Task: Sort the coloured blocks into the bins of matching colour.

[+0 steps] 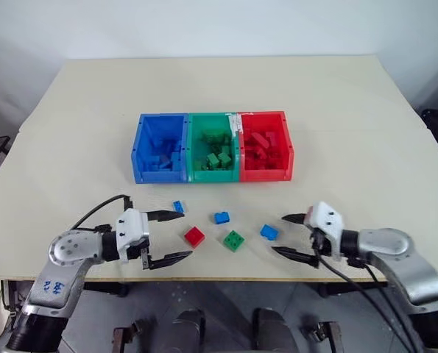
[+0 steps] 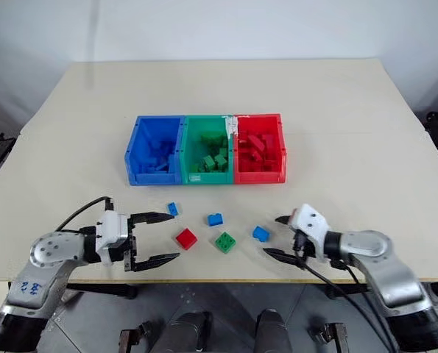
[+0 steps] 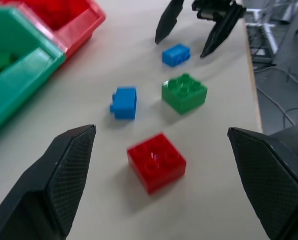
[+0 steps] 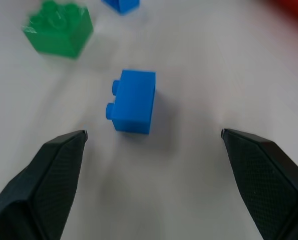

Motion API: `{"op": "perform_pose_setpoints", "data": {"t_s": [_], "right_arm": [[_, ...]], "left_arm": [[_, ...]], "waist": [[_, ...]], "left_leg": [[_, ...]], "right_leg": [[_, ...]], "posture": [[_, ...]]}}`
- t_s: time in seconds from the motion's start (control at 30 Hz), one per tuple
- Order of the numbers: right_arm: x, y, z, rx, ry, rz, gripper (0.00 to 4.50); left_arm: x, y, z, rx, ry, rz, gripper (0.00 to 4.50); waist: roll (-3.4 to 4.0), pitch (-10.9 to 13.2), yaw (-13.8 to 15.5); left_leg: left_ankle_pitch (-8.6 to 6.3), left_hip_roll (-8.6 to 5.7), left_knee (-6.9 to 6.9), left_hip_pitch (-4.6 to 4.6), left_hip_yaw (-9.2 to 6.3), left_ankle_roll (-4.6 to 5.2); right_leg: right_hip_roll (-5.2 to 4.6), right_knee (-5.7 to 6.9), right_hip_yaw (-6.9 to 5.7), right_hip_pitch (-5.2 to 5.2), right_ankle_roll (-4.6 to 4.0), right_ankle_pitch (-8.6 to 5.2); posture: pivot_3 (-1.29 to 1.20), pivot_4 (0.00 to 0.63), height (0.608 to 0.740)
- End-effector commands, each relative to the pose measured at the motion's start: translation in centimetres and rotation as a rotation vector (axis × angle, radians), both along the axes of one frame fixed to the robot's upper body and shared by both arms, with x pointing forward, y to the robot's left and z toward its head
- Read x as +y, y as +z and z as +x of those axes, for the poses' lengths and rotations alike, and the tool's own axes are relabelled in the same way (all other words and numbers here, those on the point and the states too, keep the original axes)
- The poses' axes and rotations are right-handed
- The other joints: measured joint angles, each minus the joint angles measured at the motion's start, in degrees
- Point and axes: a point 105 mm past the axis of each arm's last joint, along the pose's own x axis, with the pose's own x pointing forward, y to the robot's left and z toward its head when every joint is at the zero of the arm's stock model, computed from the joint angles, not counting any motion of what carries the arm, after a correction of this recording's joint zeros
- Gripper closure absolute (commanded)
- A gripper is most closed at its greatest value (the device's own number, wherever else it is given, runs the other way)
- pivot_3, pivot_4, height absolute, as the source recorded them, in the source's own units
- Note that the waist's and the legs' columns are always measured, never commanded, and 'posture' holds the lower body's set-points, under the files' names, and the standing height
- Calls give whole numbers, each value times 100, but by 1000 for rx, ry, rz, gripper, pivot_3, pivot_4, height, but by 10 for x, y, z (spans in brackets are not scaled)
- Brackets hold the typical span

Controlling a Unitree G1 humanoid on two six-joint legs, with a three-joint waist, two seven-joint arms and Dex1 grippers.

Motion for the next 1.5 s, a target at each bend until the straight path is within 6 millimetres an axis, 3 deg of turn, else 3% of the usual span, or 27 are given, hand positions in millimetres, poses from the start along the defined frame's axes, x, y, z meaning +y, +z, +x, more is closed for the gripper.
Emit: {"op": "perform_pose_setpoints", "data": {"t_s": [0.03, 0.07, 0.37, 0.4, 0.5, 0.63, 0.83, 1.03, 1.2, 1.4, 1.5], "right_arm": [[4, -4, 2, -4, -7, -49, 408], [6, -3, 3, -5, -4, -46, 568], [14, 5, 4, -6, 35, -49, 3589], [14, 7, 5, -8, 38, -49, 3635], [23, 20, 9, -15, 61, 1, 3635], [51, 57, 27, -60, 78, 134, 3635], [133, 107, 64, -145, 191, 278, 3635], [199, 123, 93, -207, 221, 248, 3635], [228, 131, 104, -259, 218, 233, 3635], [238, 137, 106, -288, 227, 271, 1578], [232, 142, 102, -311, 259, 293, 487]], "left_arm": [[0, 13, -5, -61, 0, 1, 0], [1, 12, -6, -61, 6, 1, 0], [1, 10, -9, -64, 26, -1, 0], [1, 10, -9, -64, 29, -2, 0], [11, 13, -5, -84, 98, -6, 0], [38, 28, 1, -124, 279, -54, 0], [74, 25, -22, -102, 540, -137, 0], [92, 13, -33, -88, 681, -164, 0], [91, 17, -33, -114, 714, -203, 0], [84, 18, -28, -123, 694, -213, 0], [80, 20, -23, -126, 668, -216, 0]], "waist": [[-4, -3, 8], [-5, -3, 8], [-5, -3, -27], [-5, -3, -29], [-5, -3, -56], [-8, -1, -122], [-8, -1, -232], [-8, -2, -209], [-9, -2, -223], [-9, -2, -250], [-8, -2, -253]], "left_leg": [[0, 1, 1, 0, 0, -1], [0, 4, 2, 1, 1, -2], [1, 14, 3, 4, 3, -9], [1, 15, 3, 4, 2, -10], [0, 16, 1, 3, 2, -11], [-9, 35, 2, 3, 0, -29], [-10, 46, -14, 3, 0, -38], [-11, 42, -8, 1, -9, -43], [-10, 41, -11, 0, -7, -45], [-11, 44, -16, -2, 2, -50], [-10, 45, -16, -11, 7, -51]], "right_leg": [[2, -1, -2, 2, -1, 1], [4, -1, -2, 4, -3, 2], [24, -1, 0, 4, -16, 10], [25, -1, 0, 4, -16, 10], [27, -1, 4, -1, -16, 10], [61, -1, 11, -9, -32, 15], [67, 6, 14, -27, -44, 12], [67, 26, 13, -37, -53, 12], [67, 40, 15, -50, -58, 12], [68, 46, 15, -66, -63, 10], [68, 54, 17, -83, -63, 10]], "posture": [[0, 150, 740], [0, 150, 740], [0, 150, 740], [0, 150, 740], [0, 150, 740], [0, 150, 740], [0, 150, 740], [0, 150, 740], [0, 150, 740], [0, 150, 740], [0, 150, 740]]}}
